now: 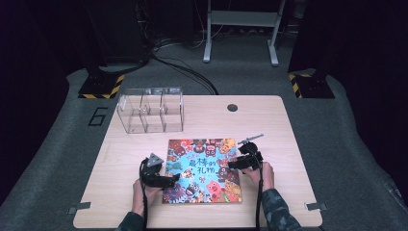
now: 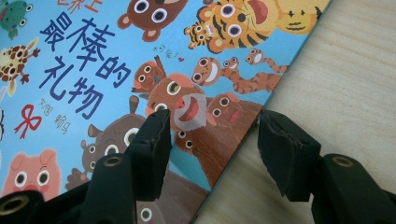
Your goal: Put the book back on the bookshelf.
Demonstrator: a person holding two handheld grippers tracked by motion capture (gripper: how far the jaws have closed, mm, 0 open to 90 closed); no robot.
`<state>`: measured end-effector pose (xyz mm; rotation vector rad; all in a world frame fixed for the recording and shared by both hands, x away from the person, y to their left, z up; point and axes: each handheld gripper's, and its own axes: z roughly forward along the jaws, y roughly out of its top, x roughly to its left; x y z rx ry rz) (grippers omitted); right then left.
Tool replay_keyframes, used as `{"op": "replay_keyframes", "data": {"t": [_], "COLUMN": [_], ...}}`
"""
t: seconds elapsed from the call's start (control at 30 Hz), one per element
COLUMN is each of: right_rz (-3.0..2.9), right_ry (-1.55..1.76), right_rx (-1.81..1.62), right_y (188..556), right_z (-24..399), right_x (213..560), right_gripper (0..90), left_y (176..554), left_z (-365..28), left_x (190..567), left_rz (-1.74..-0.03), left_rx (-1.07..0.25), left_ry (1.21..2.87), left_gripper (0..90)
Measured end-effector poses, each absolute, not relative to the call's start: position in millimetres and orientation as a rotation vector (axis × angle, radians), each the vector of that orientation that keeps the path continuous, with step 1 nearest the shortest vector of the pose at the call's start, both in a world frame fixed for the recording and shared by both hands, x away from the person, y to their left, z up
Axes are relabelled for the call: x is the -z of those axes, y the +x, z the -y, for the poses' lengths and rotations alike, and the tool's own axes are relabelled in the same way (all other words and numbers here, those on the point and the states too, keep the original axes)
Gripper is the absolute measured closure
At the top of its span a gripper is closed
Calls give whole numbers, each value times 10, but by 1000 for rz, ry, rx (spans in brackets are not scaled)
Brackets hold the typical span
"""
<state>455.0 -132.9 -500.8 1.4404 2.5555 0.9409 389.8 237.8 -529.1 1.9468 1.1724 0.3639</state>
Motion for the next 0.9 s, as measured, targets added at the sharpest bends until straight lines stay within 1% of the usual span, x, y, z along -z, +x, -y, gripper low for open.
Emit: {"op": "replay_keyframes", "data": {"t": [0.03, 0.1, 0.17, 0.27, 0.37, 0.47, 0.5, 0.73, 0.9], "right_rz": [-2548, -2561, -2556, -2537, -2530, -2526, -2526, -2527, -2504], "right_ry": [1442, 1439, 1460, 1497, 1530, 1563, 1548, 1563, 1585], "right_rx": [-946, -936, -919, -927, -943, -945, -951, -946, -937], "right_y": [4548, 4556, 4569, 4601, 4641, 4673, 4686, 4698, 4746], "right_z": [1330, 1329, 1314, 1329, 1358, 1366, 1372, 1359, 1341], "right_x": [5011, 5005, 4995, 4995, 4998, 4994, 5000, 4993, 4993], "right_gripper": [442, 446, 454, 492, 527, 546, 549, 553, 540], "left_y": [3895, 3899, 3900, 3895, 3886, 3884, 3887, 3883, 3878], "left_z": [-2423, -2502, -2515, -2493, -2474, -2466, -2469, -2463, -2456], "left_x": [5292, 5287, 5283, 5281, 5287, 5299, 5302, 5303, 5301], "left_rz": [-1202, -1219, -1221, -1210, -1184, -1171, -1172, -1170, -1169], "left_rx": [-368, -350, -354, -369, -350, -286, -277, -287, -293], "left_ry": [1915, 1890, 1889, 1898, 1895, 1868, 1860, 1862, 1867], "left_gripper": [65, 143, 184, 266, 359, 474, 533, 535, 535]}}
